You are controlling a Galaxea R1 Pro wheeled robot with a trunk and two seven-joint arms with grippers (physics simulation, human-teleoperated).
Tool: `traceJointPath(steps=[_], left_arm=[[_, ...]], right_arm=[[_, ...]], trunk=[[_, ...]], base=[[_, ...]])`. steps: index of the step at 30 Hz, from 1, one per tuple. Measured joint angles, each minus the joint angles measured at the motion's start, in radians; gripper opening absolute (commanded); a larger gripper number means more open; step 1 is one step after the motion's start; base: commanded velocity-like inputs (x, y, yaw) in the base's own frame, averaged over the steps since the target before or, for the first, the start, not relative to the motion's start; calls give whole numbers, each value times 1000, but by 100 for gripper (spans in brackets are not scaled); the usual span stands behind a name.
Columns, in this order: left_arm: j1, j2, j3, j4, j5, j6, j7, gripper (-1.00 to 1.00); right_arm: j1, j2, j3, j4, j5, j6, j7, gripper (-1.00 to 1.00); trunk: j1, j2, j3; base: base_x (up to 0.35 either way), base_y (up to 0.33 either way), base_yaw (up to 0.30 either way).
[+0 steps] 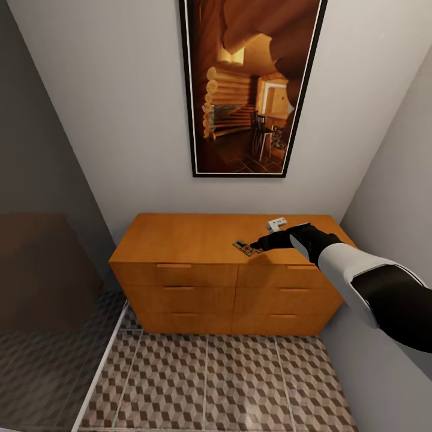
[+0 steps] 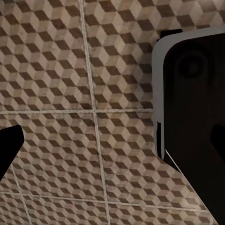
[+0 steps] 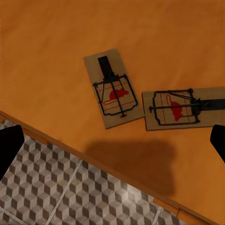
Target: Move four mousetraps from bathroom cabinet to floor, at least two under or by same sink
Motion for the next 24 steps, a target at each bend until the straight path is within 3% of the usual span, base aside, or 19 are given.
traceJointPath(steps=[24], left_arm=[[0,0,0,0,0,0,0,100]], right_arm=[[1,2,0,0,0,0,0,100]], trunk=[[0,0,0]], base=[[25,14,0]])
